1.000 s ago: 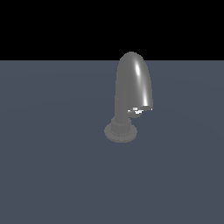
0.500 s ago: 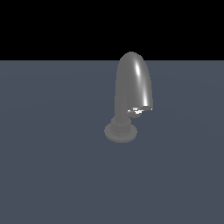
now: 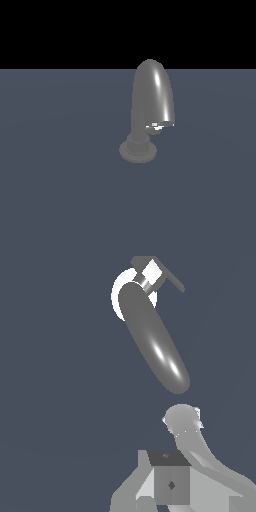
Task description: Turn on the faucet by rotating a designated handle.
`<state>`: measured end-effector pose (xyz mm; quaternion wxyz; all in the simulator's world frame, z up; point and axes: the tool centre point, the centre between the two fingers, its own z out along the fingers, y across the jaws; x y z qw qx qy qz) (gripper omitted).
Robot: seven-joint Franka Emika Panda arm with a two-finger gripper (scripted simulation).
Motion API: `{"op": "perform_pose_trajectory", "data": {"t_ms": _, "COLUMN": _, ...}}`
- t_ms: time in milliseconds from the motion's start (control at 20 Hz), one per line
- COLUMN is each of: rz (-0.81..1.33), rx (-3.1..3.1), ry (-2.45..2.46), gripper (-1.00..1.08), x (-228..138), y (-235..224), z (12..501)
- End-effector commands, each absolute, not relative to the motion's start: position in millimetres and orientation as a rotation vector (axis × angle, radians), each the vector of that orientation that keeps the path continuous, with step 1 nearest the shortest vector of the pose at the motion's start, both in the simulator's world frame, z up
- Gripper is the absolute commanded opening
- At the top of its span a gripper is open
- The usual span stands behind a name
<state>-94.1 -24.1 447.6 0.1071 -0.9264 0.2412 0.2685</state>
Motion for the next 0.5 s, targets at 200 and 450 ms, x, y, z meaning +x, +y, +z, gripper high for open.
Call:
{"op": "perform_pose_trajectory", "data": {"t_ms": 200, "rz": 0.943, "rx": -2.601, "ry": 0.832, "gripper": -1.0, "x": -66, "y": -34, "z": 427}}
{"op": "perform_pose_trajectory", "data": {"t_ms": 450, "rz": 1.058, "rx": -2.491, "ry": 0.923, "gripper": -1.0, "x": -47, "y": -43, "z": 408}}
